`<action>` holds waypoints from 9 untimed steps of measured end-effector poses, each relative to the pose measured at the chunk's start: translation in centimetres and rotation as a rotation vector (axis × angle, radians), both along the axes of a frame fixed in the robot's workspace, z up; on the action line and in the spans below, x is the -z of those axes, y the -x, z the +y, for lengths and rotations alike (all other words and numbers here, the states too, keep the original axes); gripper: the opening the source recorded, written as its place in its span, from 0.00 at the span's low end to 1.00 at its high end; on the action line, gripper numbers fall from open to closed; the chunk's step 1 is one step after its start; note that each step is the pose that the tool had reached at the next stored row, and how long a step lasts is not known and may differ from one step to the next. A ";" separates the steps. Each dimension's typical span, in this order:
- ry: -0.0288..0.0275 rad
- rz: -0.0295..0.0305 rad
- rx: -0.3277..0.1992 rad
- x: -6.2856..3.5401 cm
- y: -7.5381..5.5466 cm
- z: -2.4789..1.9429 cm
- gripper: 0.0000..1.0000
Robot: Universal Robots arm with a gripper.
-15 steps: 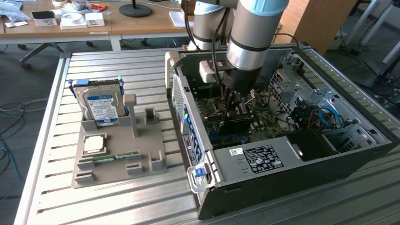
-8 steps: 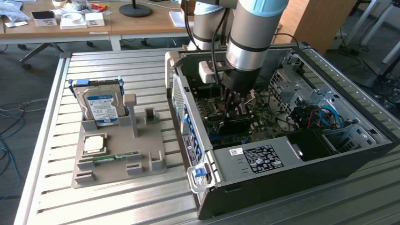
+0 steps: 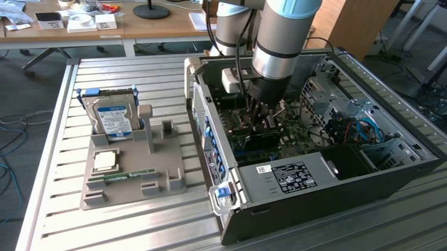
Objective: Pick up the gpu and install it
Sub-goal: 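Press down on the gpu until it lock into place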
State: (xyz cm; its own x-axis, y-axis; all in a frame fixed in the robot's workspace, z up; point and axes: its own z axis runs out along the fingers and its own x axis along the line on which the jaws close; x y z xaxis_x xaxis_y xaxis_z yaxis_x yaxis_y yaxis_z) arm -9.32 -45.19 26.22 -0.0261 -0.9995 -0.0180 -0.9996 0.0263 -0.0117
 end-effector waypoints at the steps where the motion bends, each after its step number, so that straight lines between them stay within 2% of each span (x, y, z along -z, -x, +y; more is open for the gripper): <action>1: 0.0000 0.0000 0.000 0.00 0.0 0.00 0.11; 9: 0.0000 0.0001 0.000 0.03 0.0 0.00 0.11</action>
